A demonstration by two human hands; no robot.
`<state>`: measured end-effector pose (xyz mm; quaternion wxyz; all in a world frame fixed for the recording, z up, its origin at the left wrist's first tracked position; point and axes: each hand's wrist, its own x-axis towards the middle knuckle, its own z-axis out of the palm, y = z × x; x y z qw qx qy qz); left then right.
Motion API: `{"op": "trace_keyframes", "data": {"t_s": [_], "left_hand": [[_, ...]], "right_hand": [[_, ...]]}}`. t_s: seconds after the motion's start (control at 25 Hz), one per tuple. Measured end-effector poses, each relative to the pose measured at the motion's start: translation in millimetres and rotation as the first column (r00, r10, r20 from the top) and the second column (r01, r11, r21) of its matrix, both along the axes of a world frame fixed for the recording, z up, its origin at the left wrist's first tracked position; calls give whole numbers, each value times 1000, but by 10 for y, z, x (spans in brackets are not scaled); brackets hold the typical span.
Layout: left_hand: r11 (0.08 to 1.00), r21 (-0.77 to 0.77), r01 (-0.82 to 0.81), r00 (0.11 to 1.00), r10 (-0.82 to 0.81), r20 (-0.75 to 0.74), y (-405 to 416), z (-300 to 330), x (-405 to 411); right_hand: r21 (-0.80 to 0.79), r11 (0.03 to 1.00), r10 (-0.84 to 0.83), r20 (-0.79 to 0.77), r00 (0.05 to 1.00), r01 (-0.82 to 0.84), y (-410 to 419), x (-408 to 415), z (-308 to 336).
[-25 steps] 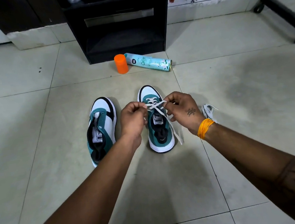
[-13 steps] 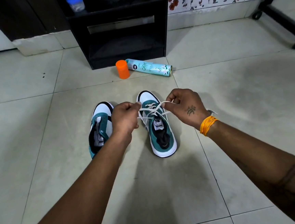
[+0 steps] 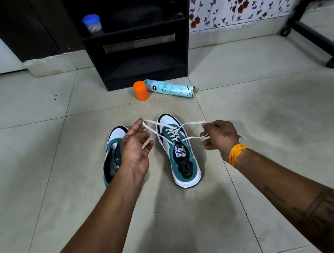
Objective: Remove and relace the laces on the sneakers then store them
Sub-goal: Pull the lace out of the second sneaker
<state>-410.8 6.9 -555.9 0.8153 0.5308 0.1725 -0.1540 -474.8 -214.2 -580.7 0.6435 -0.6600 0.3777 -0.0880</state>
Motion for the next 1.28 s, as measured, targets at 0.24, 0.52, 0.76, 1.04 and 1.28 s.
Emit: {"op": "trace_keyframes", "data": {"t_s": [0.24,0.52,0.76,1.04,1.28], "left_hand": [[981,151,-119,993,117,23,-120,-199,-212],[734,679,10,997,-60,50,-247,-384,-429],[486,873,45,919,-362,154,-252,-318,-483],[558,830,3,939,-288,190,-296,-273,-477],[707,707,4,967,-183,177,-258,-400,-535]], "right_hand": [[55,995,-79,-155,985,88,2,-76,-63],[-337,939,17,-175,984,-76,218,-139,-39],[-657,690,284,-141,948,-304,493,-218,-14],[-678,689,242,-118,963,-256,490,-180,-170],[-591,790,154,-72,985,-167,502,-316,-234]]}}
